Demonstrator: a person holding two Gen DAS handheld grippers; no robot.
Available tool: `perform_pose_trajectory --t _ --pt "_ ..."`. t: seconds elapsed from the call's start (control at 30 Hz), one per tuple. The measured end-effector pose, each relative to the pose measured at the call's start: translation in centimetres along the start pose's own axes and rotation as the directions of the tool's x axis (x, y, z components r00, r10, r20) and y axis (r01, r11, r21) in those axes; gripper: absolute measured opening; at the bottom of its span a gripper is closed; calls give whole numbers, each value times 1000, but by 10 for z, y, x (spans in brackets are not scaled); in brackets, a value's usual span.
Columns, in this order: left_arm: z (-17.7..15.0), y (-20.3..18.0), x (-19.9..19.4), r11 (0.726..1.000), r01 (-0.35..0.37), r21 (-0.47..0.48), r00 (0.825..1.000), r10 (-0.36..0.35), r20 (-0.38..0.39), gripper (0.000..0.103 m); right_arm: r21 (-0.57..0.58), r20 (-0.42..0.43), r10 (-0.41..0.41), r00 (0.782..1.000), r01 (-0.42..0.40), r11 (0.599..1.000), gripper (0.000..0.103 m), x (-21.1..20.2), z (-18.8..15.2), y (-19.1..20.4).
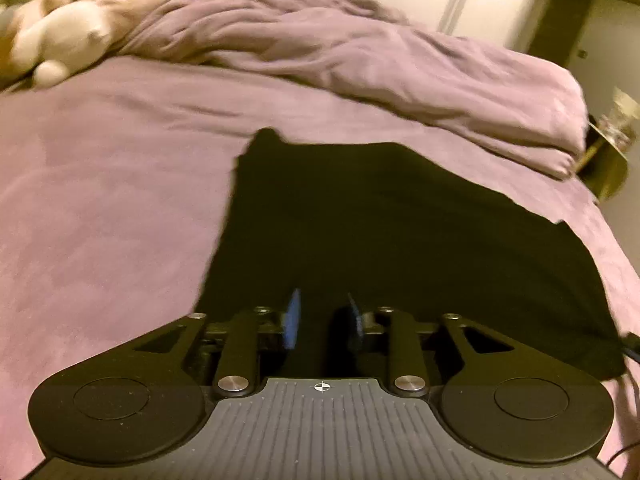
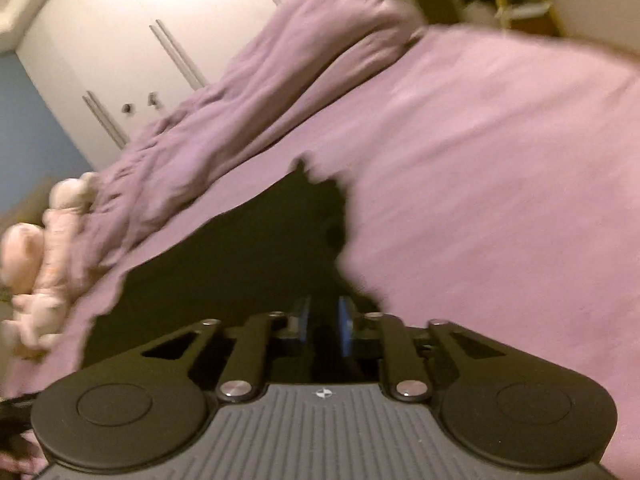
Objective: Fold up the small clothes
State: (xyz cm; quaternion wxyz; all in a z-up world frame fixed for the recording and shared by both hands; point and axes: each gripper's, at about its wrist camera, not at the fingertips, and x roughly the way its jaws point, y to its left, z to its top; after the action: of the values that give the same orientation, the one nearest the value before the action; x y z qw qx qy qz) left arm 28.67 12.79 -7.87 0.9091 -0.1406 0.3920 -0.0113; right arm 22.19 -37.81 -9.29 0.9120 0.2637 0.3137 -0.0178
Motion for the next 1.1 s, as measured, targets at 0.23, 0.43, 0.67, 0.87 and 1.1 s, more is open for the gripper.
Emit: perform_pose_trajectory --t 0.23,0.43,0.67,0.87,1.1 --pt "-9 15 -25 996 -80 -26 996 80 -29 39 -187 -46 25 999 -34 982 70 -26 -3 7" --pt "-4 25 -38 987 -139 -78 990 137 -31 44 -244 -119 9 993 -38 969 44 -9 -8 30" --pt "-3 38 -29 984 -101 -148 991 87 -99 41 -286 -147 5 989 -47 957 12 -12 -10 34" --pt "-4 51 -25 970 -72 -233 991 43 -126 41 -233 -133 -33 991 1 972 9 -17 -1 20" --pt "-7 60 -20 962 27 -273 989 -65 -130 52 -342 -14 -150 989 137 930 18 -31 0 44"
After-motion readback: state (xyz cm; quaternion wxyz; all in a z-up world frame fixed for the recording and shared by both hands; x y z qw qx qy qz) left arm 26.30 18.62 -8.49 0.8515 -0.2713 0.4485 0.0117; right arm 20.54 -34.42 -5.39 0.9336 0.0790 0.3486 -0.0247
